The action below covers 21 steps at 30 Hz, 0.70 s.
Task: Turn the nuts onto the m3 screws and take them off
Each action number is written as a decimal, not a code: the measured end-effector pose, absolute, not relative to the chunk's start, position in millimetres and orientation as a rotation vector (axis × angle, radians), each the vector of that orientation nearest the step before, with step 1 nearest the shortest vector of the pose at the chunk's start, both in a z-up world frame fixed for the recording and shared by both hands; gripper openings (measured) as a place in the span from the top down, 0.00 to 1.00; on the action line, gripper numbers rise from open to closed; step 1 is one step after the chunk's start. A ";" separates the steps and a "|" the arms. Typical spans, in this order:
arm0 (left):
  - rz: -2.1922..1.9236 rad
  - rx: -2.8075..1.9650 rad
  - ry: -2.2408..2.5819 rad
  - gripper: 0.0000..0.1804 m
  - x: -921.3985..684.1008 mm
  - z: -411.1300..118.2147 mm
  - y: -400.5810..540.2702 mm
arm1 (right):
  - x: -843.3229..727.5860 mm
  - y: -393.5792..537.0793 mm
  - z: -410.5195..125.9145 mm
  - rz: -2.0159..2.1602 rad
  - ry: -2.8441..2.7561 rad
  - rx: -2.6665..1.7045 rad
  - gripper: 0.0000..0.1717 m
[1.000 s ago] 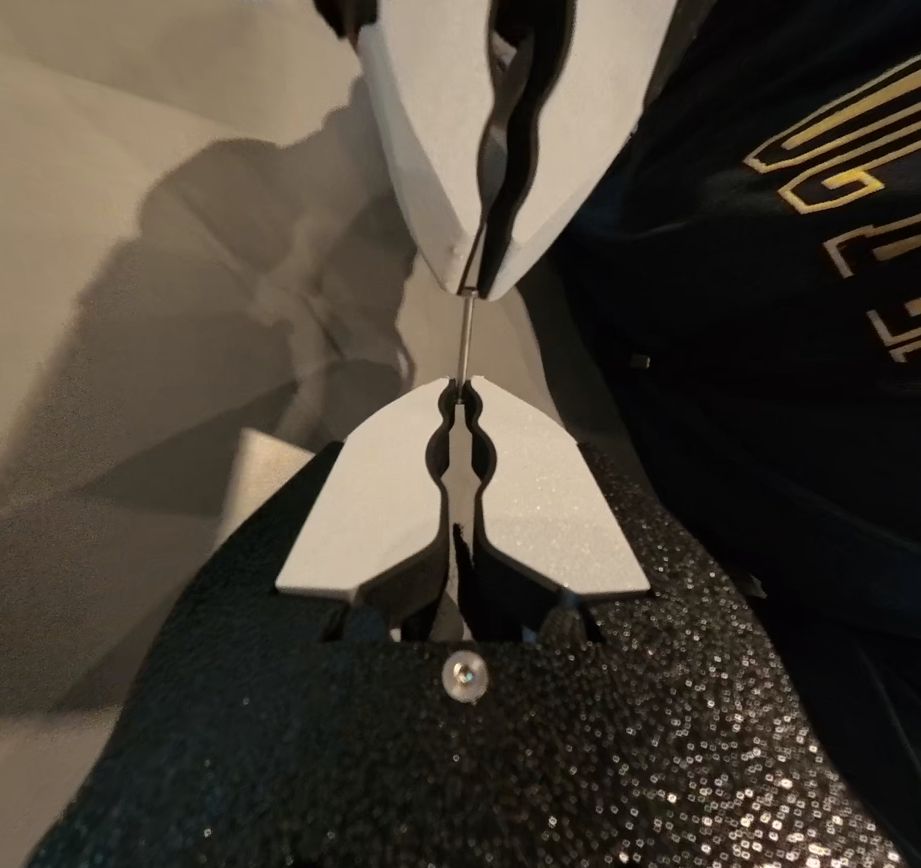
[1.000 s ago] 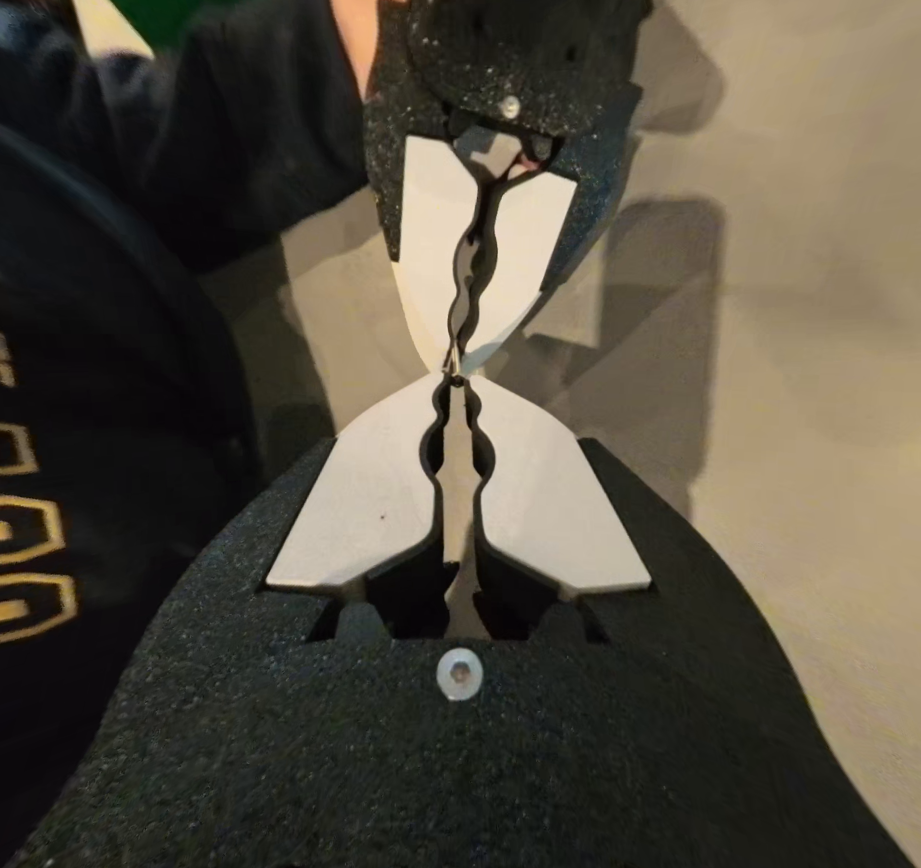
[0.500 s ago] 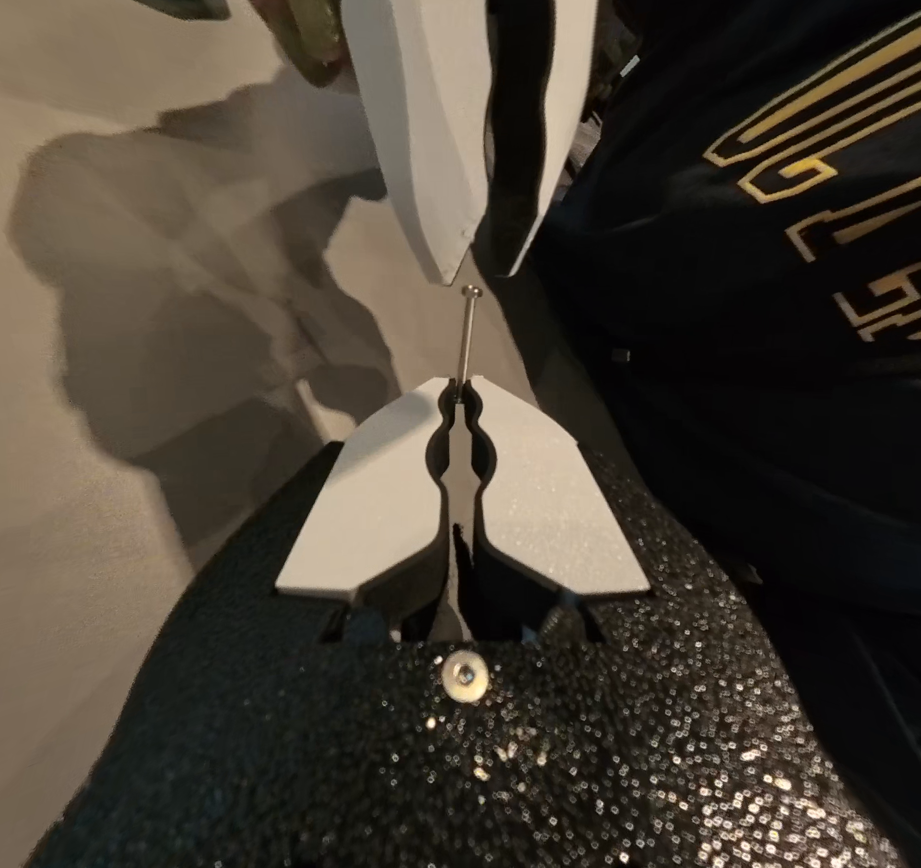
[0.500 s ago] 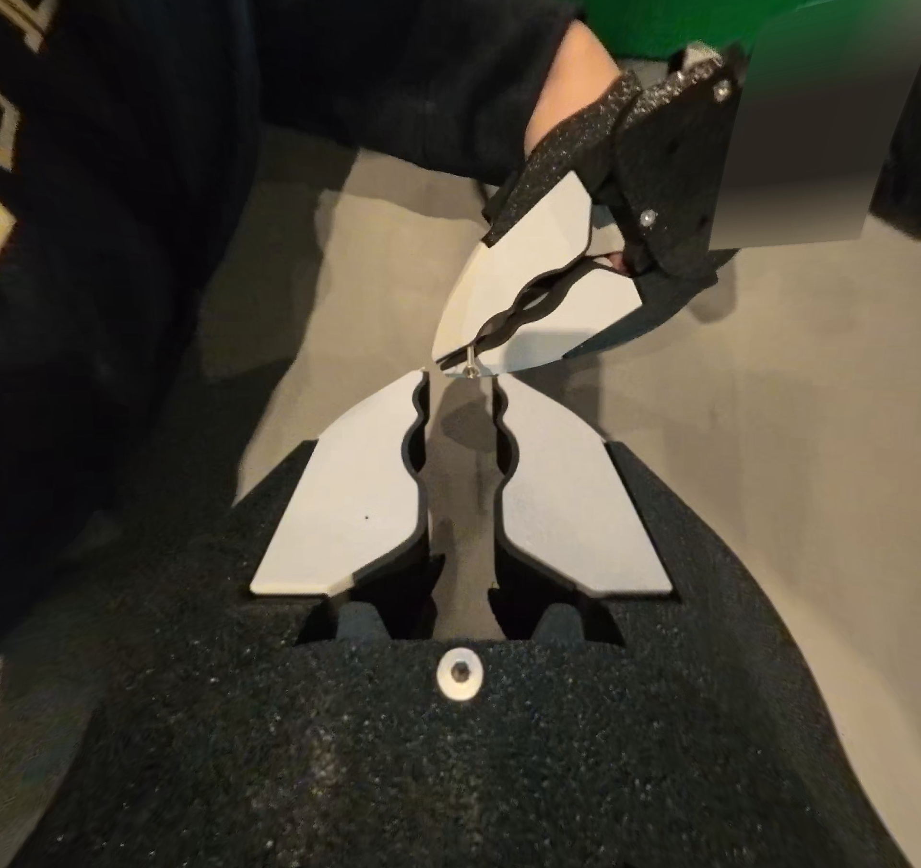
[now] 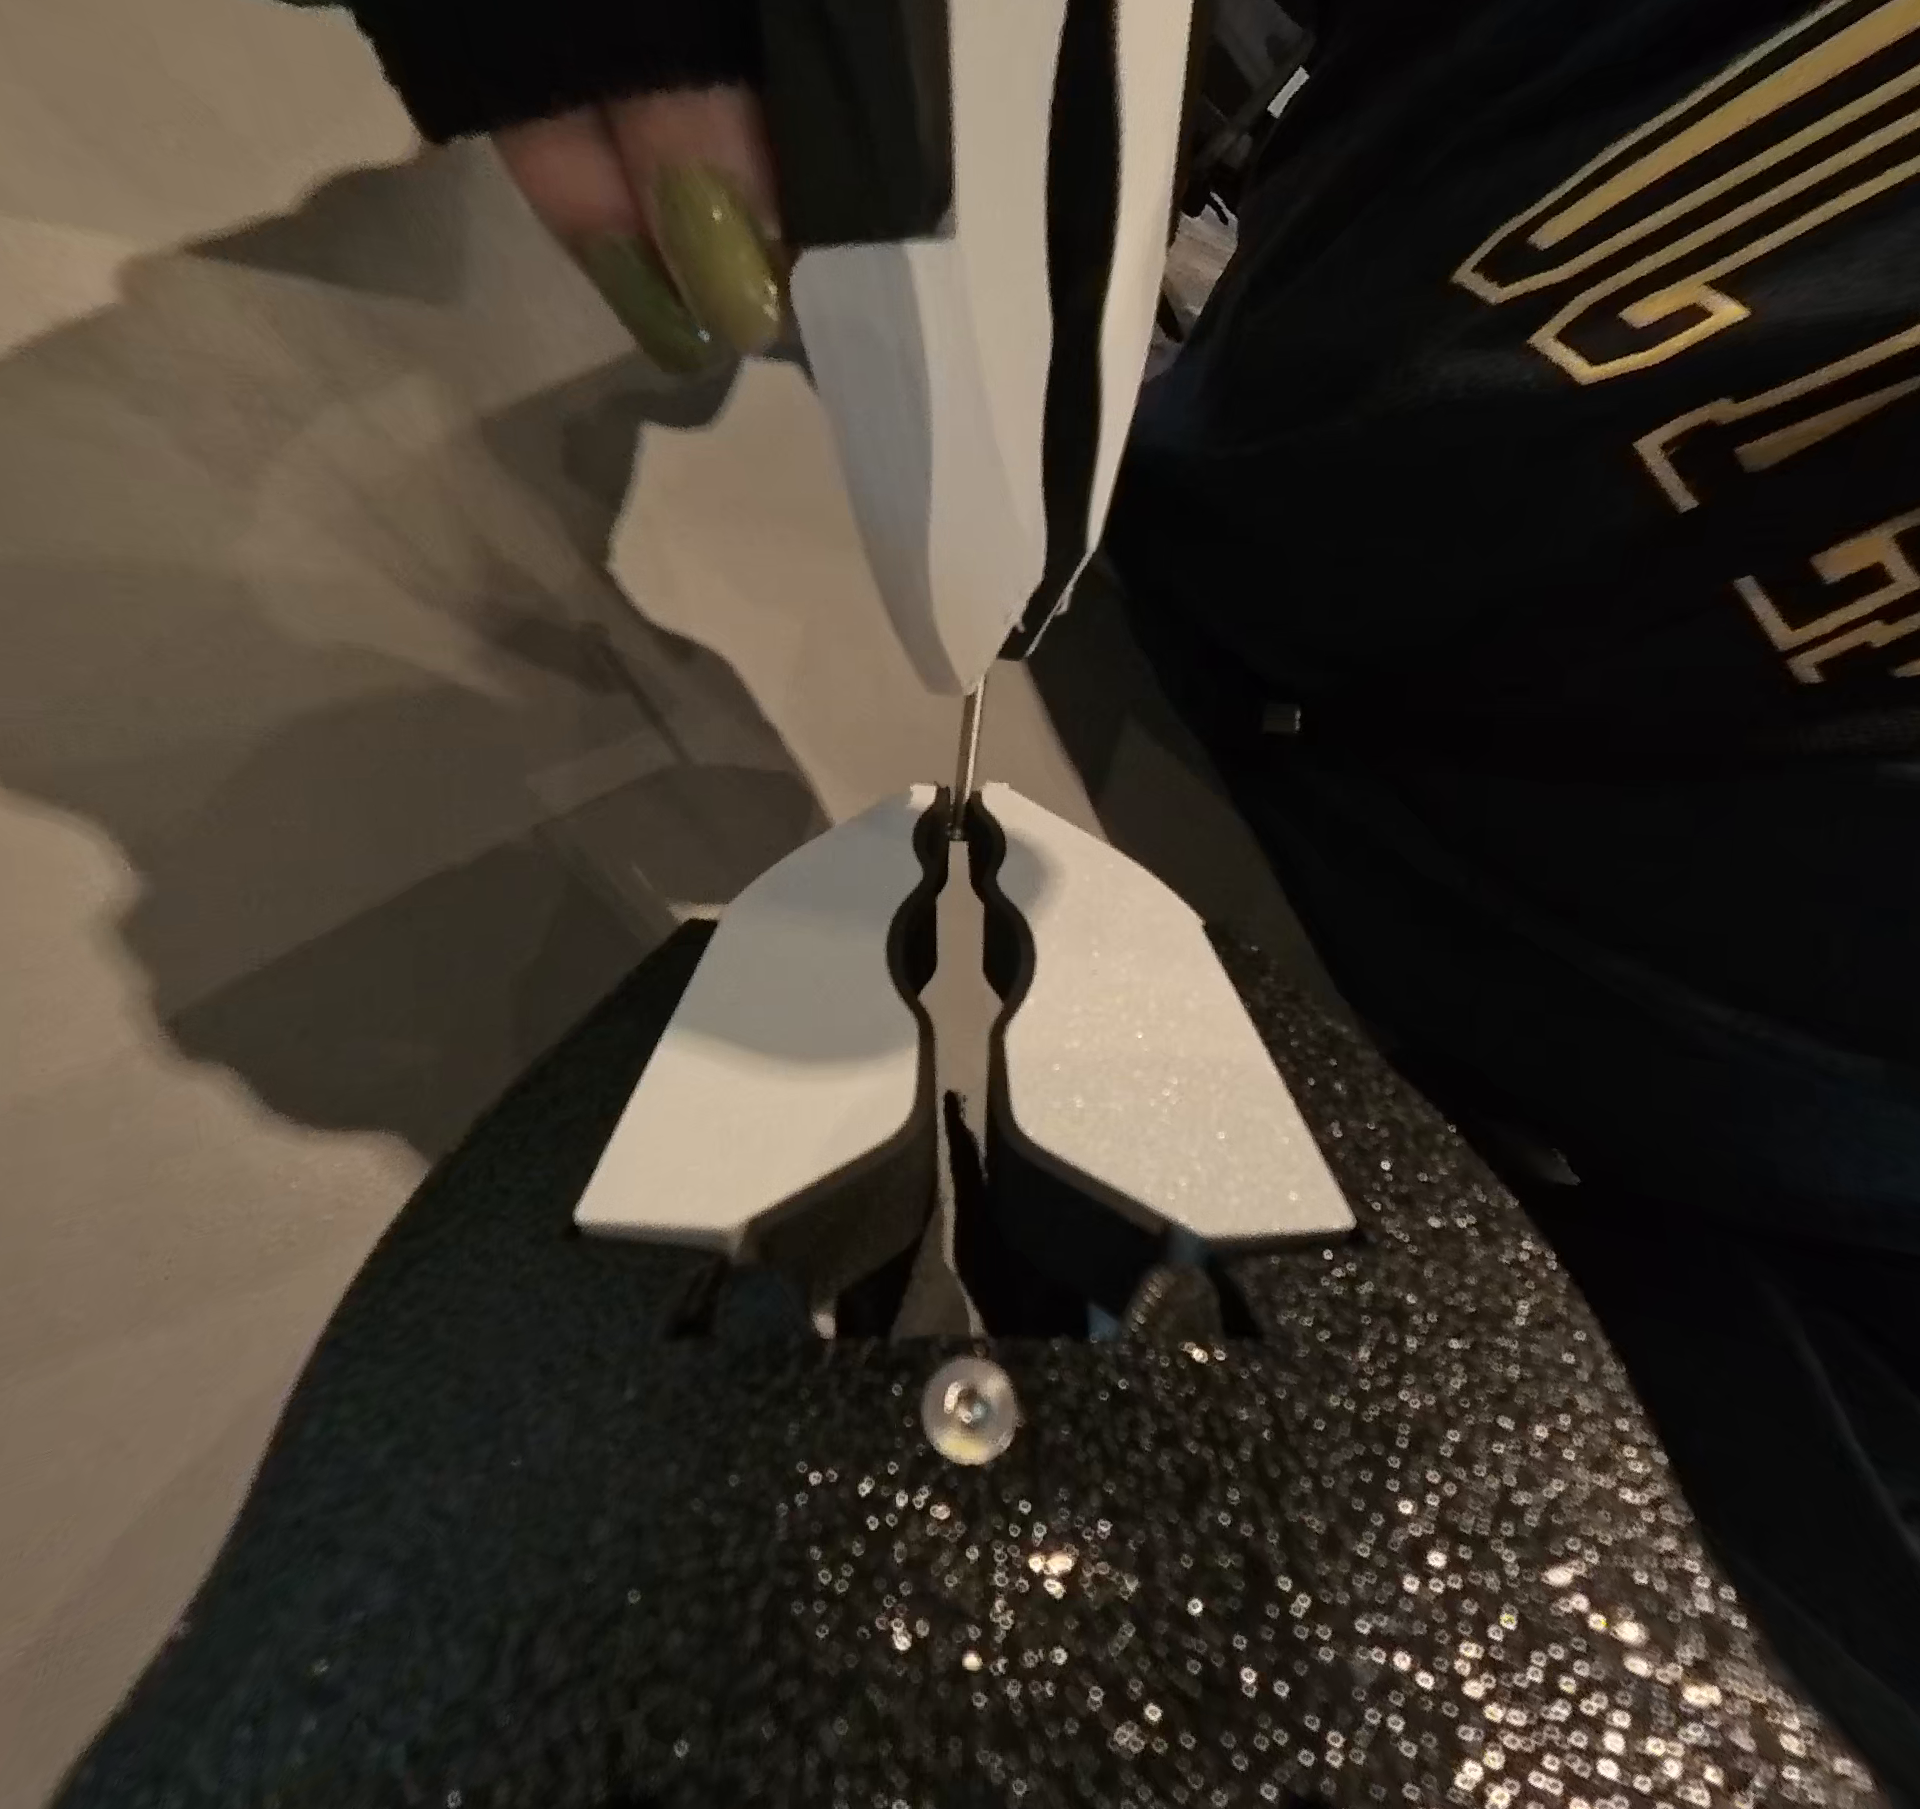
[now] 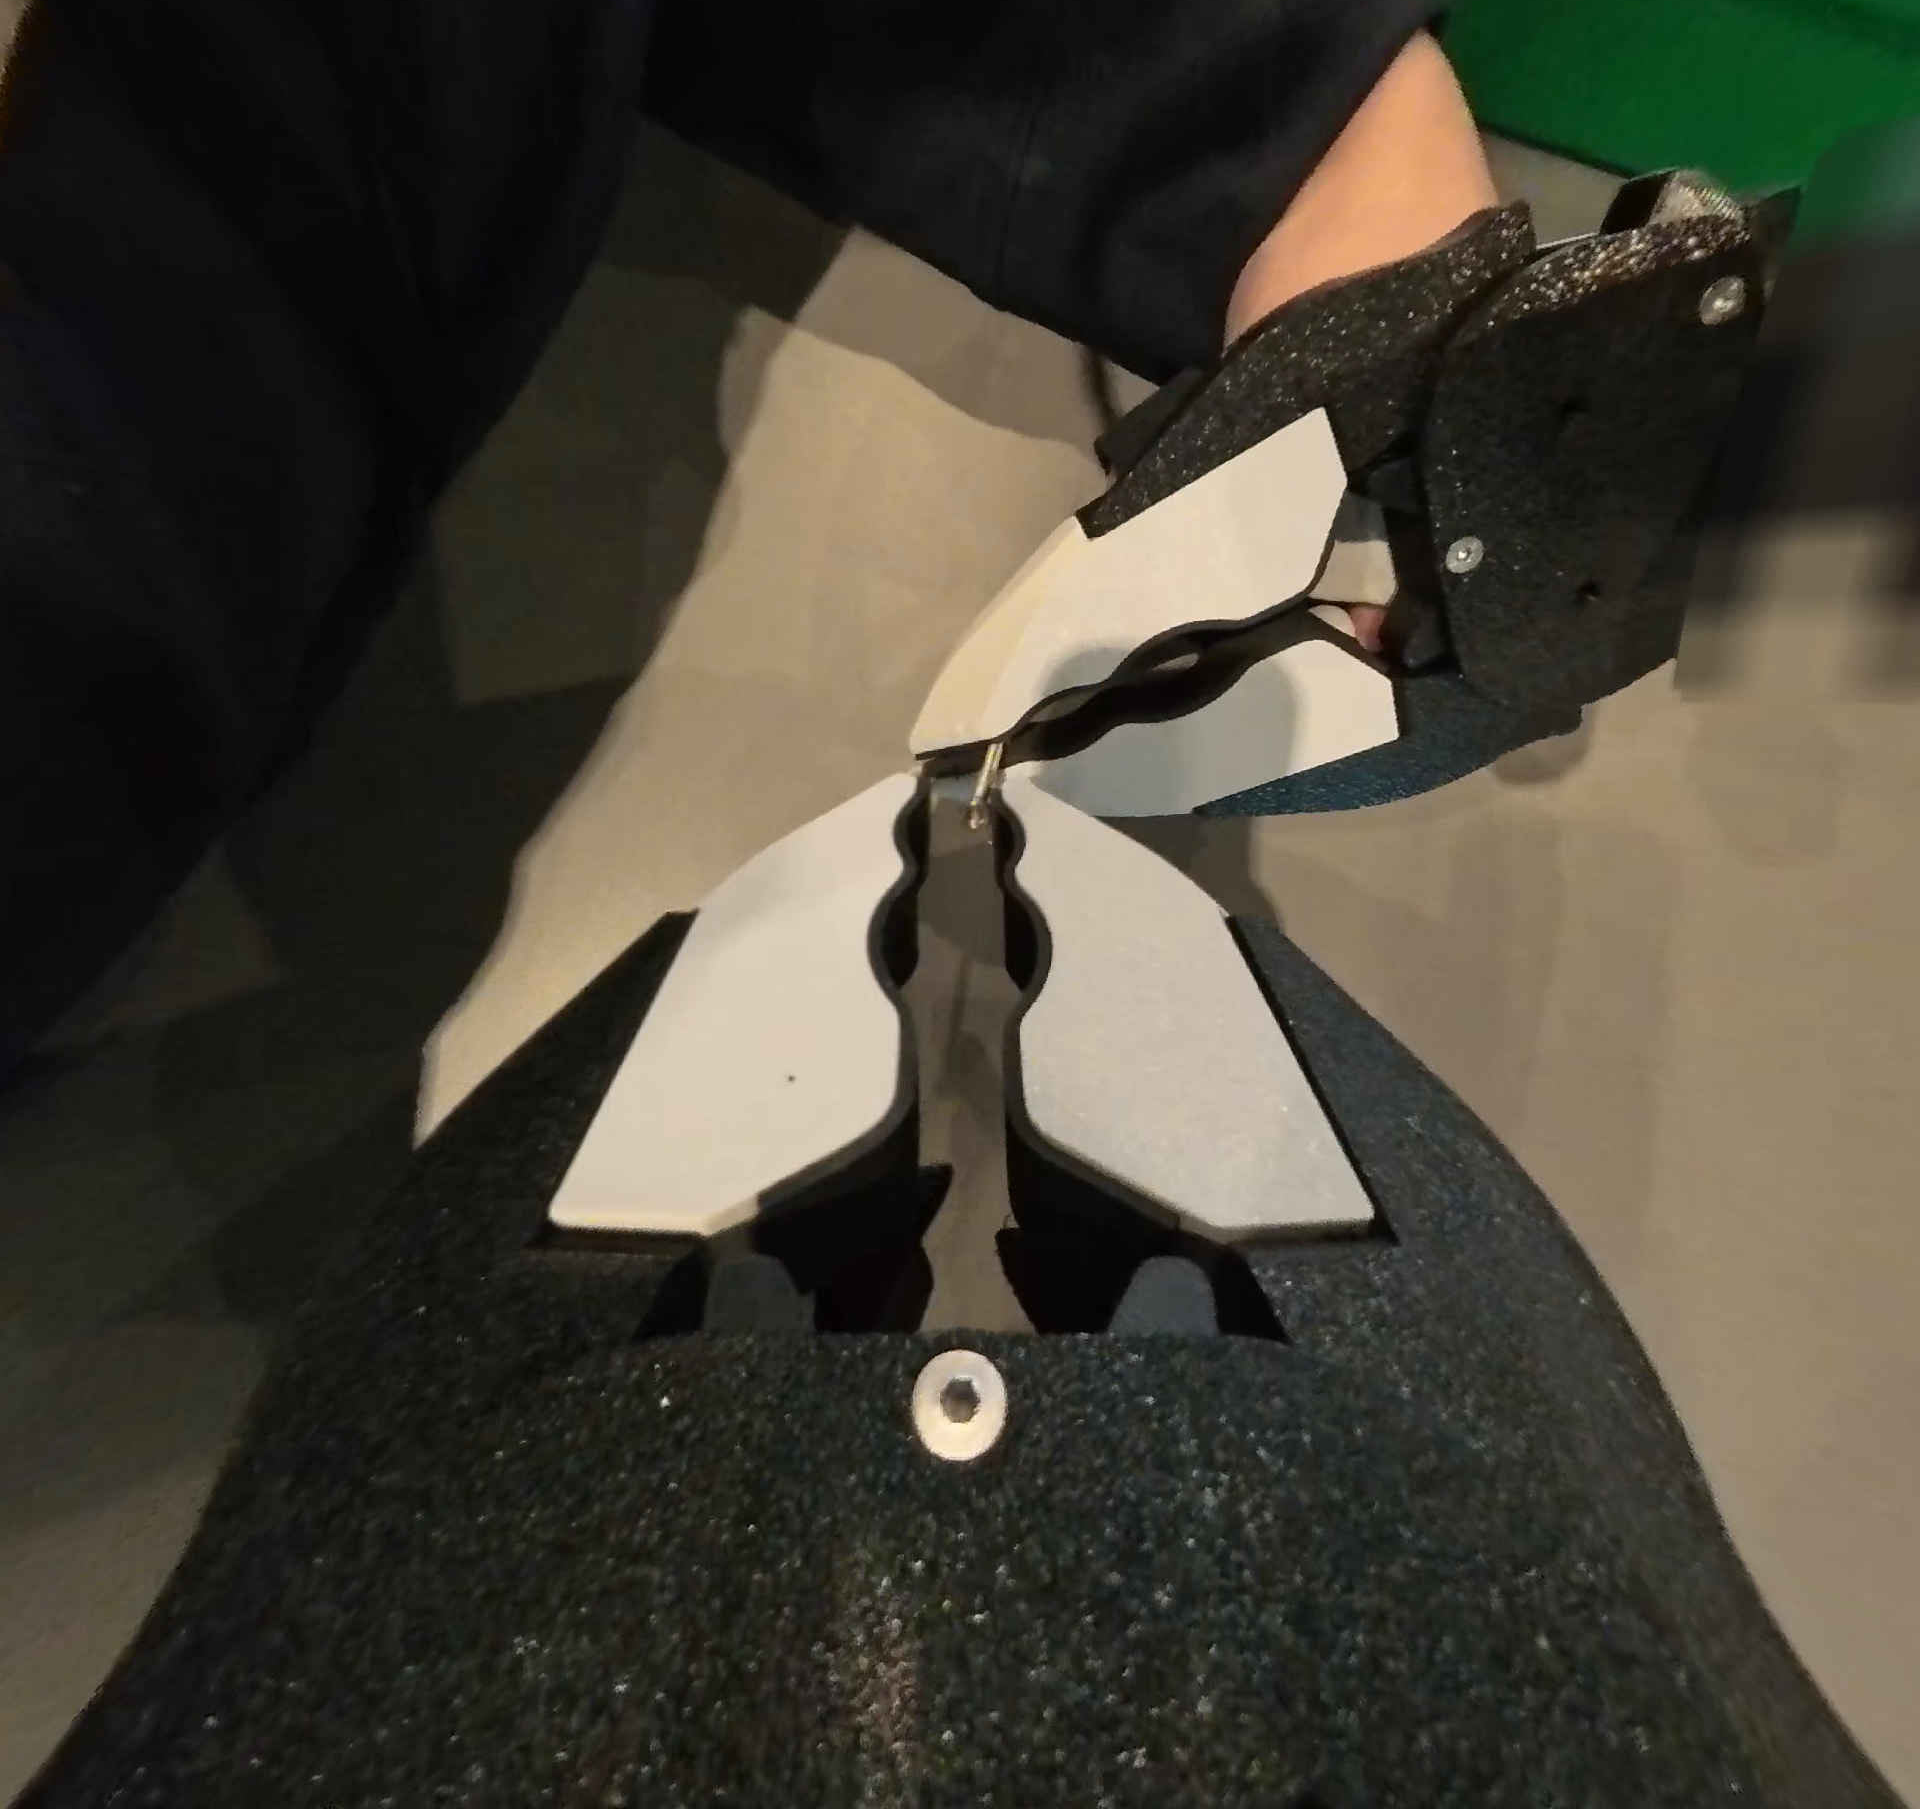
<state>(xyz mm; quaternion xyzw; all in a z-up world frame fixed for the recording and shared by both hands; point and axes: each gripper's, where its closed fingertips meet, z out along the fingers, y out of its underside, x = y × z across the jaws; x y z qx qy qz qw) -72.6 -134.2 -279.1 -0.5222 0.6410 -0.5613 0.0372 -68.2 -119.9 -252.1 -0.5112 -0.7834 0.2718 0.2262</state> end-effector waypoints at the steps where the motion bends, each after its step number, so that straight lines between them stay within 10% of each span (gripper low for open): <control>1: -1.724 -1.600 1.968 0.98 -72.3 -279.0 -134.6 | -68.8 -118.6 -251.8 0.737 -2.149 -1.411 0.96; 21: -1.682 -1.637 1.976 0.99 -69.8 -283.8 -133.7 | -64.9 -123.9 -255.4 0.978 -1.206 -2.430 0.97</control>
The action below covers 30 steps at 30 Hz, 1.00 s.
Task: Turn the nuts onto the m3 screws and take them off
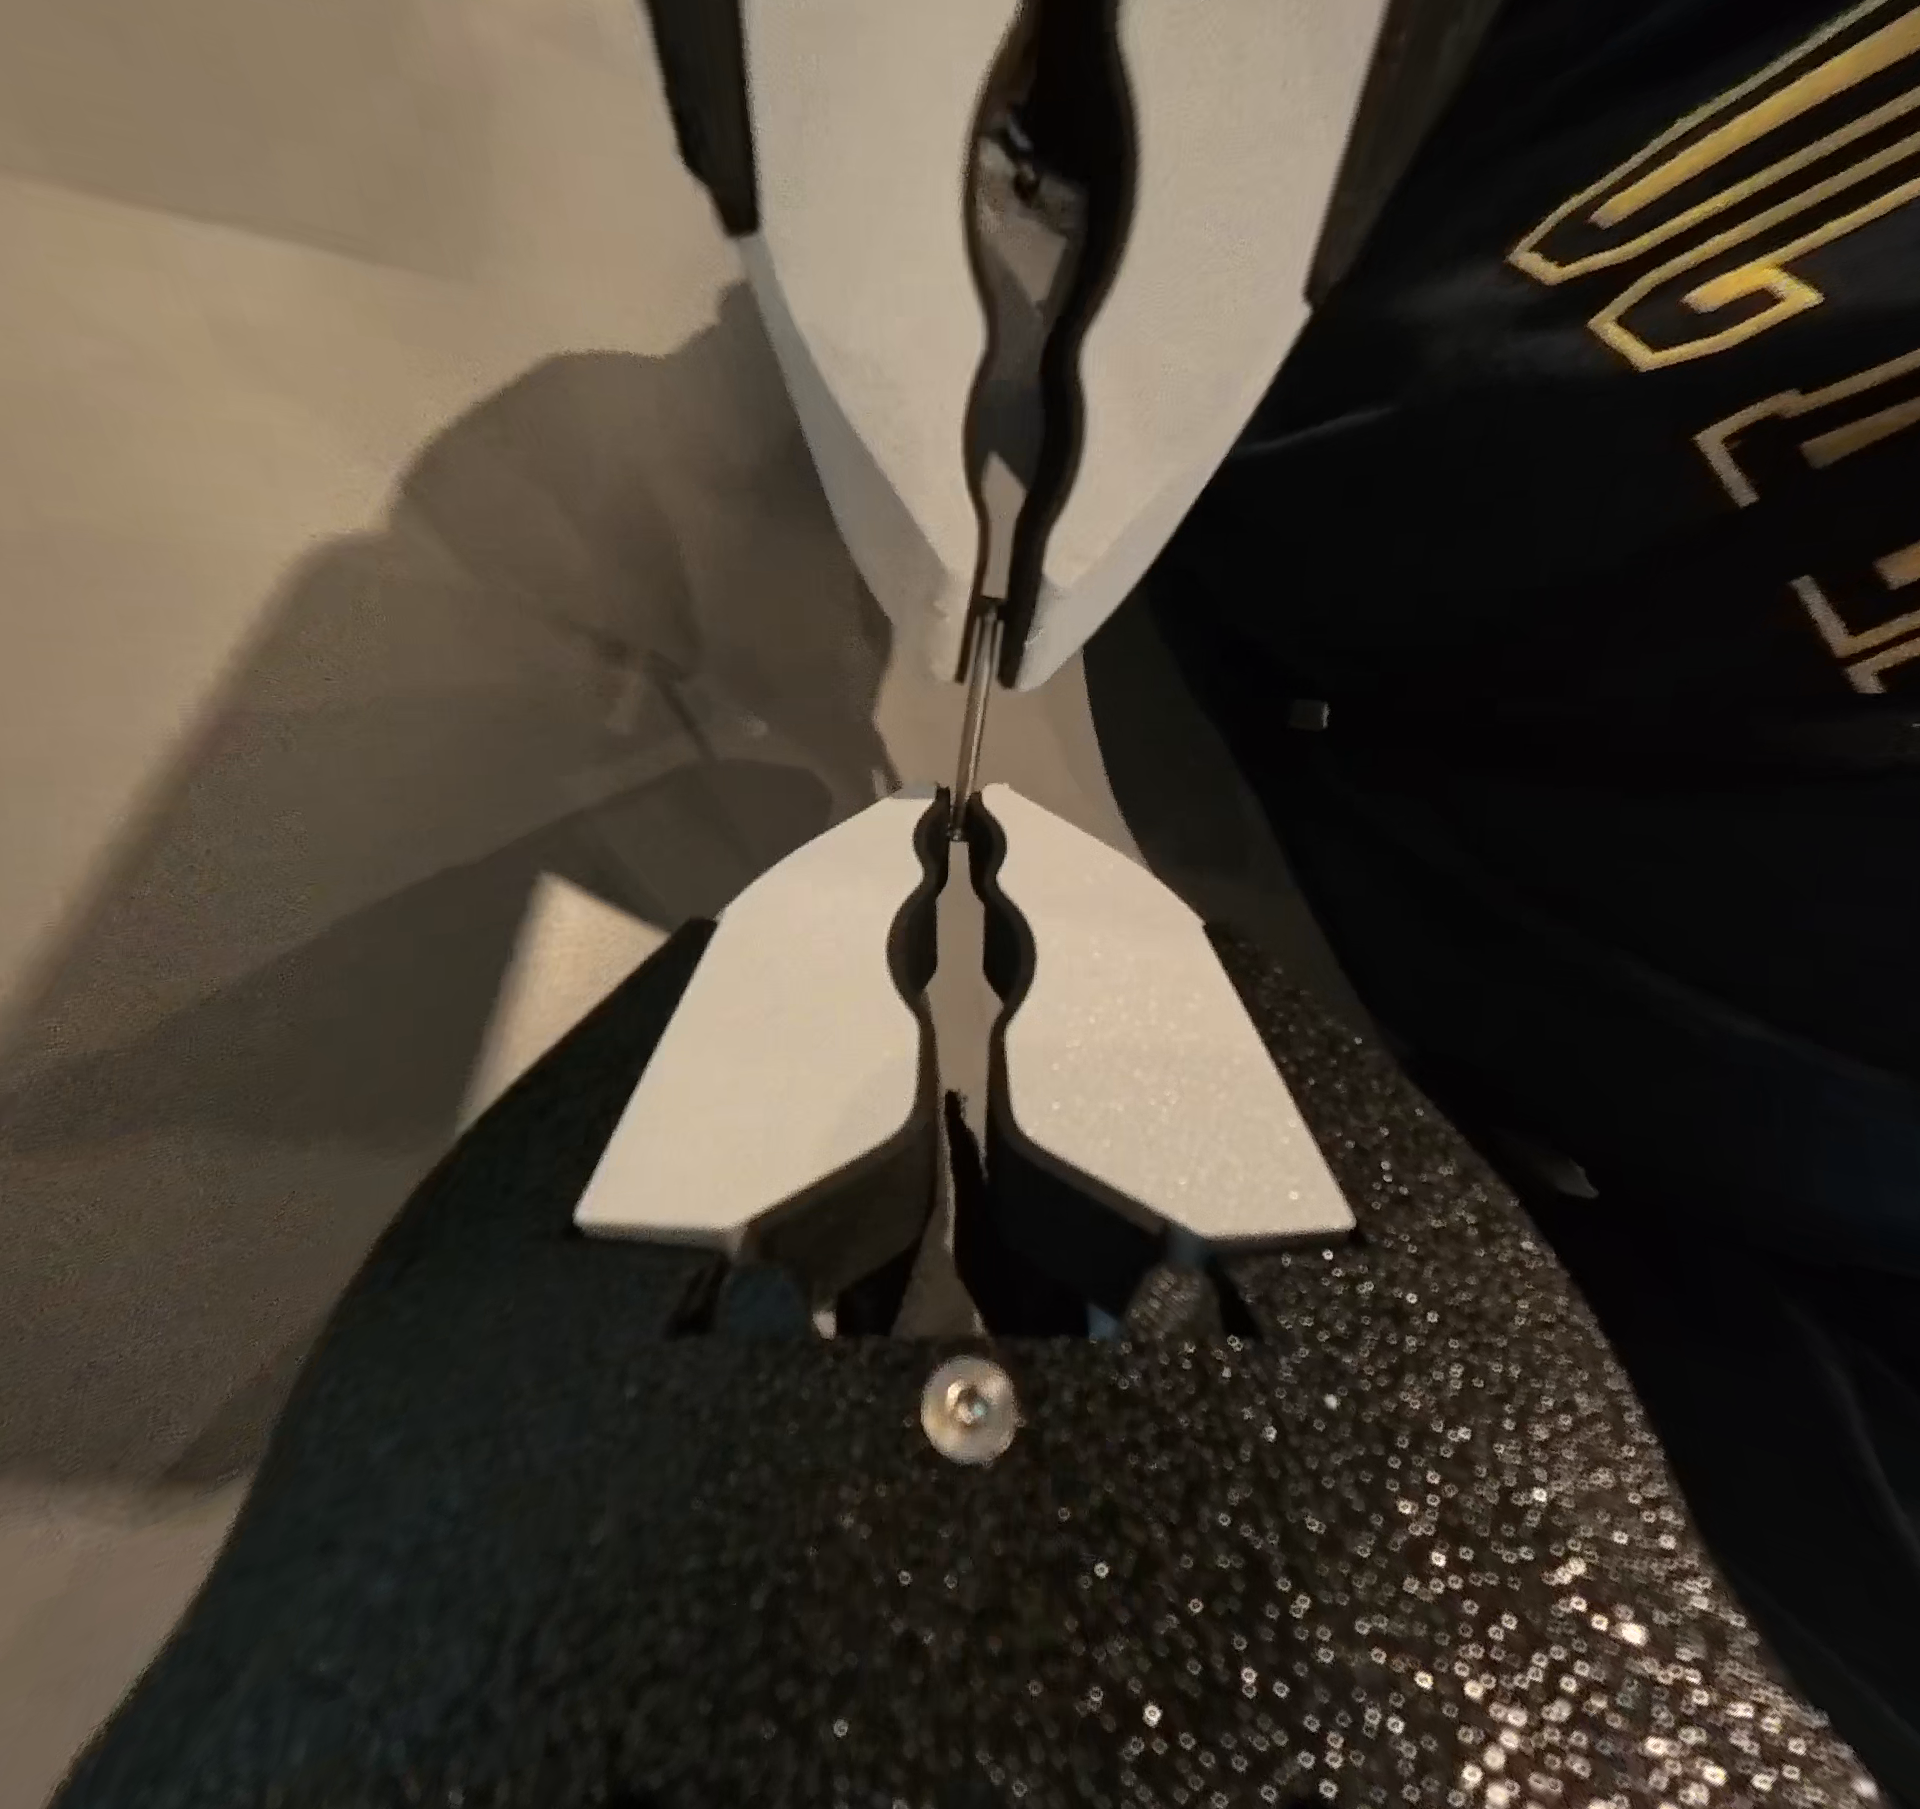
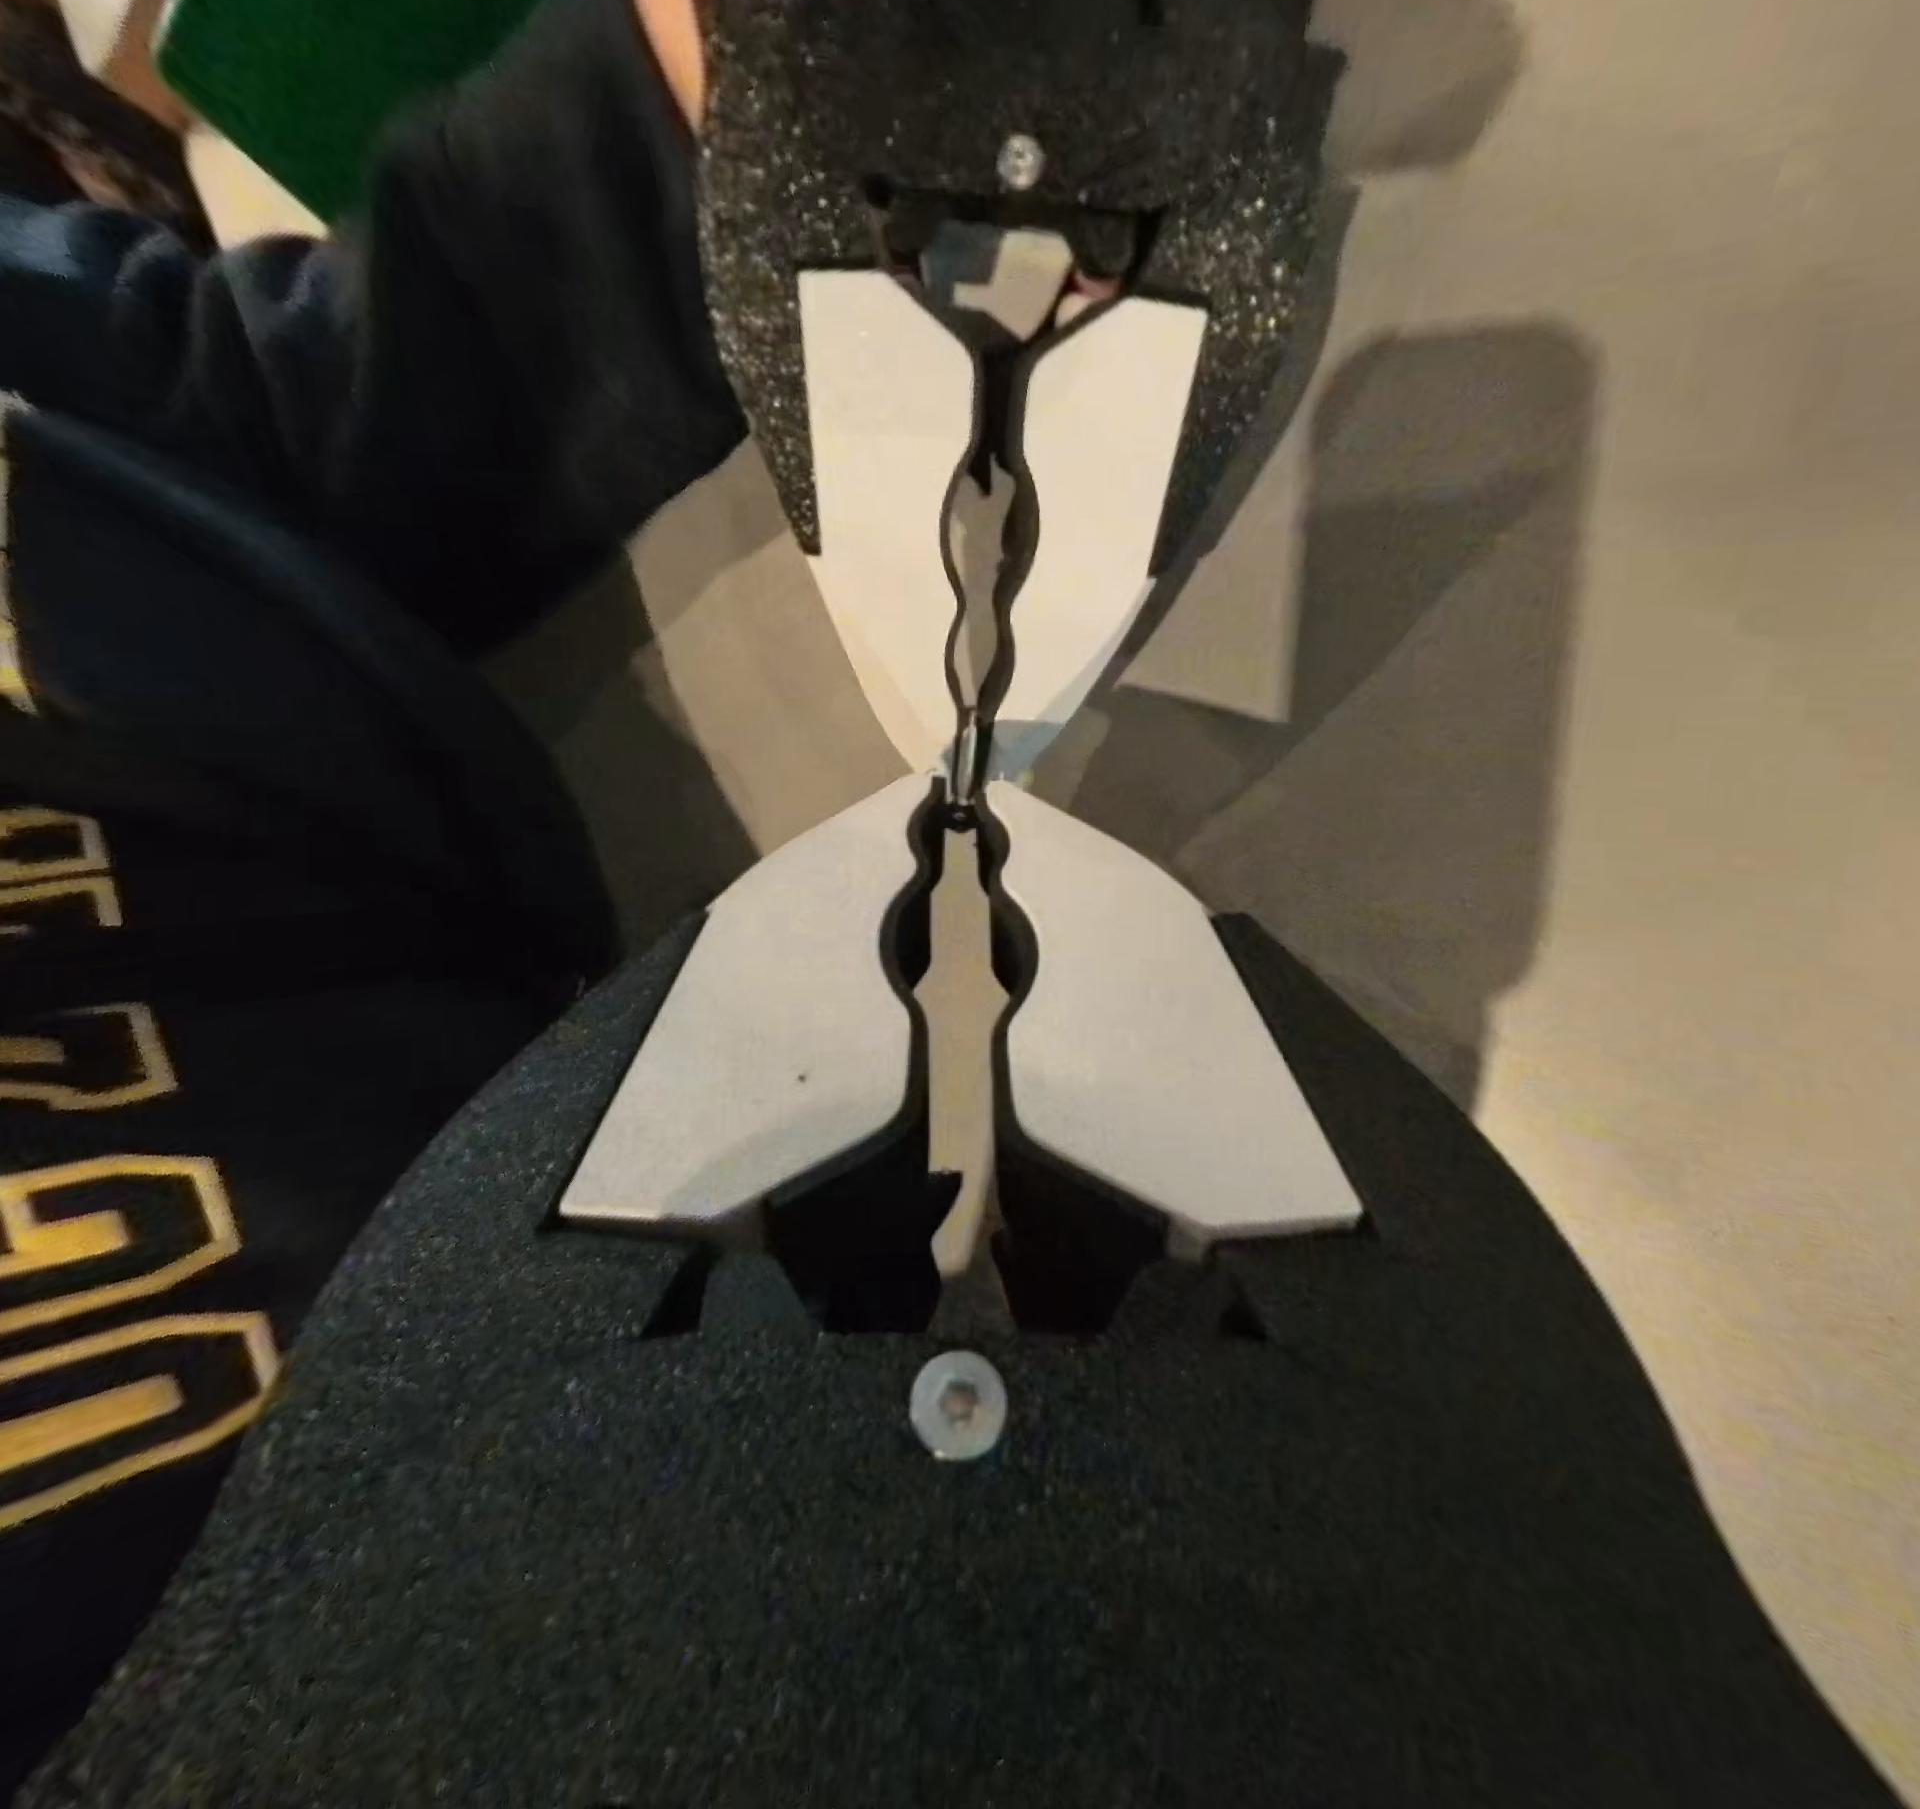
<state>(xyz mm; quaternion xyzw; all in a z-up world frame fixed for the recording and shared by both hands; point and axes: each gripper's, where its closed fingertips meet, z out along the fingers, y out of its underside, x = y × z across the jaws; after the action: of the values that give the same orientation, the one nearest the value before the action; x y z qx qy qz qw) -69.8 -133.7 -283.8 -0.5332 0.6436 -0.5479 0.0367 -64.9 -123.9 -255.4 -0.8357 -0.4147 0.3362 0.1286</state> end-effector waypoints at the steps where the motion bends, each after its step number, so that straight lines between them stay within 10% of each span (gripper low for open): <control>1: -1.680 -1.640 1.977 0.99 -69.7 -284.1 -133.7 | -64.2 -124.2 -256.0 0.990 -1.195 -2.431 0.97; 8: -1.717 -1.606 1.944 0.99 -69.6 -278.1 -132.7 | -62.3 -125.3 -241.6 0.887 -1.607 -2.018 0.80; 30: -1.729 -1.602 1.955 0.99 -70.0 -277.6 -133.9 | -57.3 -120.7 -240.3 0.717 -2.016 -1.567 0.95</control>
<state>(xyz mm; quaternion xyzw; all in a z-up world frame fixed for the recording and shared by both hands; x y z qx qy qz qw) -70.0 -133.9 -277.6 -0.5227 0.6378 -0.5643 0.0397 -57.3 -120.7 -240.3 -0.5732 -0.7376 0.2623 0.2421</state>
